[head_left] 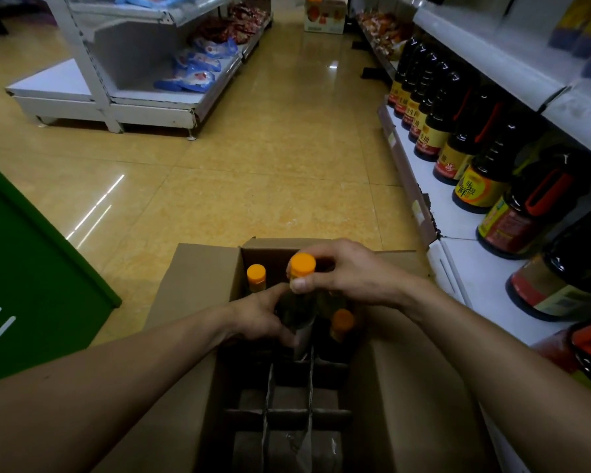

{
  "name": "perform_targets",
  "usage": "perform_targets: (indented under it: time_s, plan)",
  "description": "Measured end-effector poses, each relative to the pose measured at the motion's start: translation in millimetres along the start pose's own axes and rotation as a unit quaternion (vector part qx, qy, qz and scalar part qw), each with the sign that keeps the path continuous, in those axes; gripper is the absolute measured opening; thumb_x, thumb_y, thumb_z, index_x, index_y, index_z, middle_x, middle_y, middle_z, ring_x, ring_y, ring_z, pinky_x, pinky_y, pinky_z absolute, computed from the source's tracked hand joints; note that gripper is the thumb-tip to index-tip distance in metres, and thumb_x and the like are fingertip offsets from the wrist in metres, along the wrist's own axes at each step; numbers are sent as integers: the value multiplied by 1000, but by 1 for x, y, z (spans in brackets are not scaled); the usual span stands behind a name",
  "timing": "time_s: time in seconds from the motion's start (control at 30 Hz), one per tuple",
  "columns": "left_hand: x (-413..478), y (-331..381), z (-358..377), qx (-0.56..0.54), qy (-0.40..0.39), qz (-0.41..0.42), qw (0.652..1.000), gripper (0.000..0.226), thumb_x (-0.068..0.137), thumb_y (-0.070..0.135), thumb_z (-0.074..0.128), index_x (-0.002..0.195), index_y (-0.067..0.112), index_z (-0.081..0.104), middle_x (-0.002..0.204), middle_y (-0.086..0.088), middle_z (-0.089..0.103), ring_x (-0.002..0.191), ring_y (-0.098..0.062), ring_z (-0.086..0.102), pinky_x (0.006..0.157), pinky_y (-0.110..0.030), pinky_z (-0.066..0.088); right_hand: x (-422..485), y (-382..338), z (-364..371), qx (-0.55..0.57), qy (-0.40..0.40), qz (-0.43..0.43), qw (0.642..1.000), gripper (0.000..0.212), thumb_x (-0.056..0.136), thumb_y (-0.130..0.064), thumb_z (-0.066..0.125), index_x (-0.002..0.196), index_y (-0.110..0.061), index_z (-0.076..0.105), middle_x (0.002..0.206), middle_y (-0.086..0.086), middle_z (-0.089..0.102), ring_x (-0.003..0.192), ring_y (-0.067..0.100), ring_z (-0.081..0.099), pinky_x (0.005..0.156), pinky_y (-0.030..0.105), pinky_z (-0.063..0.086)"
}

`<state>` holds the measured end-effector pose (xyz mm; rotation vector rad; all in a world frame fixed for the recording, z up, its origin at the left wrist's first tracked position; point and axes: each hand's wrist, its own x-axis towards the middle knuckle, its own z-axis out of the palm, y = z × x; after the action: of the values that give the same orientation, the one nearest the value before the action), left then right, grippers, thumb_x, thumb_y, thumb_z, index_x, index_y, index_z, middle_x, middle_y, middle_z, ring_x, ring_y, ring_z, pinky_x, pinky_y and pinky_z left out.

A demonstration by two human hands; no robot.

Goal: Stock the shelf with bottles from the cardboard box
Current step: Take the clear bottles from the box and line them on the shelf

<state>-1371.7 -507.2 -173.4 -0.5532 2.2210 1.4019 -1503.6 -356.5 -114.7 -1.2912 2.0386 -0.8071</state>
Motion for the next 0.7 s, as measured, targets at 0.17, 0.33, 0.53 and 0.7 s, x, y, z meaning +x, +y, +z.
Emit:
perform_targets:
  time_s: [0.17,0.33,0.53,0.7]
  plan:
    - [-12,5,-7,-60,4,77,995,83,79,22,87,142,42,37,137,15,54,130,-11,48,103,-25,42,-7,-19,-25,125,45,-36,990,26,89,-37,72,109,-21,75,113,-1,75,110,13,69,94,33,57]
    - [-16,7,-4,-103,24,130,986,91,73,25,91,144,40,36,136,10,60,128,-10,58,111,-36,48,-5,-44,-29,217,138,-52,965,39,82,-35,75,107,-6,75,108,13,77,101,17,75,79,21,59]
    - [-21,12,-8,-147,50,145,977,88,71,26,92,143,35,42,131,9,66,123,-11,63,111,-43,49,-1,-70,-33,221,223,-65,947,26,88,-34,75,97,-10,76,101,10,78,98,18,75,89,38,63]
    - [-32,19,-5,-141,38,156,977,78,78,16,85,129,52,39,131,17,60,118,2,61,95,-18,53,-4,-77,-40,280,233,-81,928,31,84,-41,69,101,-16,75,98,6,78,95,10,75,79,25,61]
